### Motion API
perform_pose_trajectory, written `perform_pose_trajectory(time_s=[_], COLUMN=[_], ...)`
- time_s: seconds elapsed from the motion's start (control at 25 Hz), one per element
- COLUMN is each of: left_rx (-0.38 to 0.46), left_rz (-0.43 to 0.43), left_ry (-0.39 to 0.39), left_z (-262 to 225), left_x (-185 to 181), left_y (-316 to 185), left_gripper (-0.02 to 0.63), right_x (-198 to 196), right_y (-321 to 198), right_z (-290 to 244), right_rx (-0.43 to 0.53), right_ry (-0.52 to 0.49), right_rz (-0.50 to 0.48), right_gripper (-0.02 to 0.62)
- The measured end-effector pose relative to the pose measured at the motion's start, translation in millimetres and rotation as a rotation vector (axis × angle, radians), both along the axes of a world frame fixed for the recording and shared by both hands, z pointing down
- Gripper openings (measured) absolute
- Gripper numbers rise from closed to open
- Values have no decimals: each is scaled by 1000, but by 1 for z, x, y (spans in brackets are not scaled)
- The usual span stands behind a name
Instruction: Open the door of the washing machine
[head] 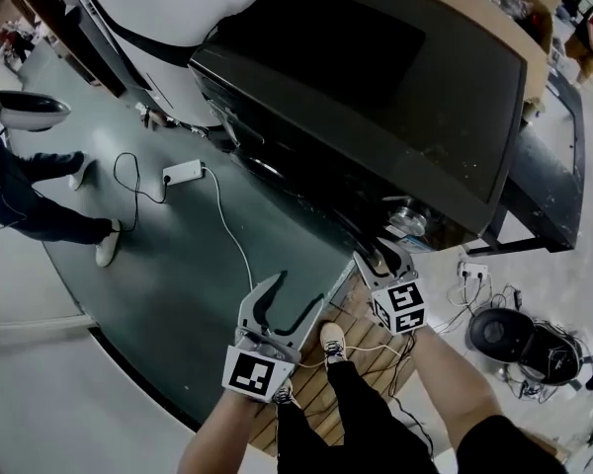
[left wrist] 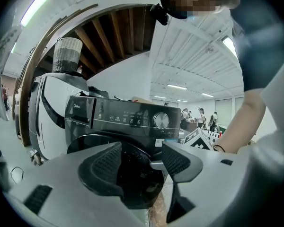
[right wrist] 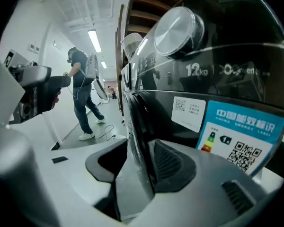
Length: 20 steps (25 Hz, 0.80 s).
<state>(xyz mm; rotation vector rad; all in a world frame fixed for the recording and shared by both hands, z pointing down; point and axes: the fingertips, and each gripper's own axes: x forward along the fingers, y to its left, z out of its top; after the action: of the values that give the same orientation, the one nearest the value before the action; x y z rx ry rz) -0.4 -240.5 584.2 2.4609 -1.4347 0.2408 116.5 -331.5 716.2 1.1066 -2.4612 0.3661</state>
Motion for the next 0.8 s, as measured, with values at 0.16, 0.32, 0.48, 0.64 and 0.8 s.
perform_pose_trajectory(time_s=[0.16,0.32,0.48,0.64,0.8], left_rx=[-7,-9,-10,-21,-37], left_rz=[-5,-1,4,2,-7], left_ry=[4,20,21,24,24], left_z=[6,11,14,20,27], left_x=[-3,-2,-2,-2,-6], left_y=[-3,-2,2,8,13], left_gripper=[268,268,268,268,268], right_x=[-3,-2,-2,-14,-29], right_y=[-4,-5,-4,12,31], right_z=[7,8,8,9,9], right_rx=[-15,-11,-27,-34,-40], right_ry=[3,15,5,10,-1], right_rz=[0,20,56,0,-42], right_gripper=[171,141,108,105,97])
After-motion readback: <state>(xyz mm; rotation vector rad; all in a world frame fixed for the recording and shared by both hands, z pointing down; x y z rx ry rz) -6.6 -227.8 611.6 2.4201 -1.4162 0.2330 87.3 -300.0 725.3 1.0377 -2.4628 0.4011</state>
